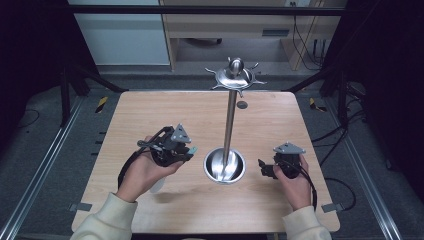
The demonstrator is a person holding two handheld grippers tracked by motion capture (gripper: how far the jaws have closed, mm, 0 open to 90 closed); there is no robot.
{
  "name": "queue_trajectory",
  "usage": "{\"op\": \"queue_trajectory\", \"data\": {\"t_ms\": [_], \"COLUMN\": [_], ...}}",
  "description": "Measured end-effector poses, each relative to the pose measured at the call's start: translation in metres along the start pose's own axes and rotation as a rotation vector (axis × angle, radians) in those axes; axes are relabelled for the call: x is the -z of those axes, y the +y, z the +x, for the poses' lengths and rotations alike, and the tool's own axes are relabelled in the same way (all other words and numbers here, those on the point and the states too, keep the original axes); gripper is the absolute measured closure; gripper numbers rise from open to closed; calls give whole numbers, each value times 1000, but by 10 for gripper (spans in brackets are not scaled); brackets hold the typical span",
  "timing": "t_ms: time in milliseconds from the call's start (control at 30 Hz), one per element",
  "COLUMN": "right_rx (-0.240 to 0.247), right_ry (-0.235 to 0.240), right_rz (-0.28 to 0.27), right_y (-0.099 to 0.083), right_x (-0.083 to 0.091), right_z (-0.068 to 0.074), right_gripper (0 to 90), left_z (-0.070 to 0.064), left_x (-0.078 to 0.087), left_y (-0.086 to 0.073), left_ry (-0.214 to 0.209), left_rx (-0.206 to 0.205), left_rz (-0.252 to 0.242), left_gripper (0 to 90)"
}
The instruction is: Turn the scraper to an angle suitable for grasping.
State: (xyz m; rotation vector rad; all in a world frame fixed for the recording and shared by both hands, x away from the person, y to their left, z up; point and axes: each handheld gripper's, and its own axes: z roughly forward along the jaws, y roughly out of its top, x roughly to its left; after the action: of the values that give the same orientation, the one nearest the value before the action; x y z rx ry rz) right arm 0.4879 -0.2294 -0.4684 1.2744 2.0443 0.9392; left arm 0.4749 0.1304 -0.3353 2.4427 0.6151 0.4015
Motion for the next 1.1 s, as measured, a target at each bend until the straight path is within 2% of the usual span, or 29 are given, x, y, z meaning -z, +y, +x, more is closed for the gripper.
{"op": "queue_trajectory", "data": {"t_ms": [133, 167, 200, 367, 467, 533, 600, 800, 1100], "right_rx": [2, 23, 23, 37, 34, 35, 37, -4, -9], "right_ry": [-5, -16, -16, -28, -31, -27, -29, -11, -9], "right_rz": [3, -4, -4, -41, -54, -44, -46, -44, -52], "right_y": [0, -1, -1, 0, 0, 1, 1, -1, 0], "right_x": [-1, -1, -1, 3, 5, 3, 3, 5, 5], "right_z": [-1, -2, -2, -3, -4, -4, -4, -7, -8], "right_gripper": [115, 119, 119, 119, 119, 119, 121, 127, 142], "left_z": [2, 2, 2, 1, 2, 0, 0, -1, -2], "left_x": [2, 3, 3, 14, 19, 24, 27, 34, 41], "left_y": [0, 1, 1, 2, 4, 9, 12, 14, 19], "left_ry": [-1, 1, 1, 28, 15, 35, 32, 38, 48], "left_rx": [9, 9, 9, 16, 26, 5, 5, 7, 9], "left_rz": [-21, -28, -28, -72, -95, -97, -116, -155, -184], "left_gripper": [743, 742, 743, 743, 743, 742, 742, 742, 743]}}
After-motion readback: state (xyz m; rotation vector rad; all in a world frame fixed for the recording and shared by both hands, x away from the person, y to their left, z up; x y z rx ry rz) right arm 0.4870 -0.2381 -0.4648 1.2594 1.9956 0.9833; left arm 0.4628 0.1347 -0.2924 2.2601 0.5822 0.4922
